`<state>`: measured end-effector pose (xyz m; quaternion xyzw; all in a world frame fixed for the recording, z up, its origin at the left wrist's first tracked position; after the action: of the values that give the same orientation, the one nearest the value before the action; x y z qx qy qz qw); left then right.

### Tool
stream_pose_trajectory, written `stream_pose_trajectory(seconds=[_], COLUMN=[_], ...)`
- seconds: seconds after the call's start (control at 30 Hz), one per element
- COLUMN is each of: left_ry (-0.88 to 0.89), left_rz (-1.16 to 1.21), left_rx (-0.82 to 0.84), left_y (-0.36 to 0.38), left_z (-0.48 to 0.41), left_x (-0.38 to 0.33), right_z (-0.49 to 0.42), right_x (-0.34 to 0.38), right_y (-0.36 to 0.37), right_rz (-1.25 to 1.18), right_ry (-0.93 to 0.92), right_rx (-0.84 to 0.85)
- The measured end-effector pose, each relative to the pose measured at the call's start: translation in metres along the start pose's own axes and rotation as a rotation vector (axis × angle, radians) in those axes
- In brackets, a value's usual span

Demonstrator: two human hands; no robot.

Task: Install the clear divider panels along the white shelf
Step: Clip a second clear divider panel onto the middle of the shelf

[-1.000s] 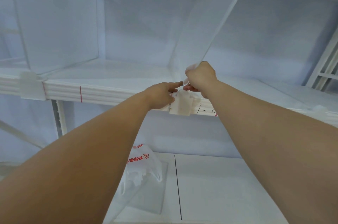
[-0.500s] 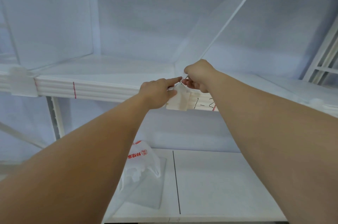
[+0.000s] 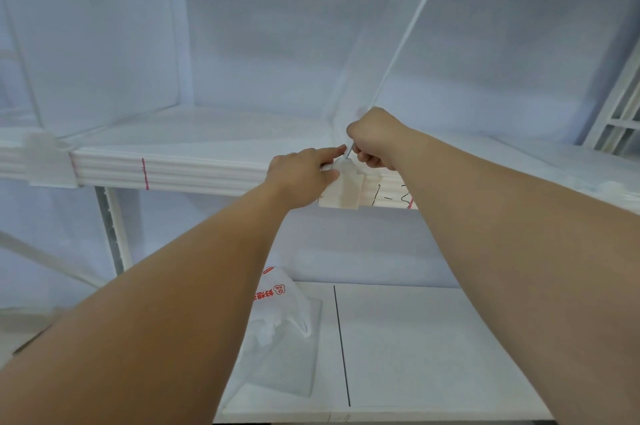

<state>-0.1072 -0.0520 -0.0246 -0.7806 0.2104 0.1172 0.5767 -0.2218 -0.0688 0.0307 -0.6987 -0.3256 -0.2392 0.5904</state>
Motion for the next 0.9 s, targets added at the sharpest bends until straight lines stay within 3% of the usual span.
stream_pose_trajectory(seconds=[0.27, 0.9], left_ry=[0.007, 0.046], left_rz=[0.023, 0.033], left_rx=[-0.024, -0.111], left_y=[-0.004, 0.002], left_z=[0.003, 0.0], left_x=[-0.003, 0.002], right_z=[-0.01, -0.011], right_x=[0.018, 0.0], right_y=[0.018, 0.024], right_rz=[0.228, 0.054], right_ry=[-0.136, -0.106], right_rx=[0.027, 0.039])
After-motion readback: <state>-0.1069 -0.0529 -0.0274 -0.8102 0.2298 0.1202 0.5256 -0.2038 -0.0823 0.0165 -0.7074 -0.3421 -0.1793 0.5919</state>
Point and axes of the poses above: each hand's wrist, its own z-axis away from the middle knuckle, its own y-axis out of the palm, x = y × z, the point moved 6 cm from there along -z, towards the middle knuckle, and after that the axes turned 6 degrees about -y, right-handed, at the moved point
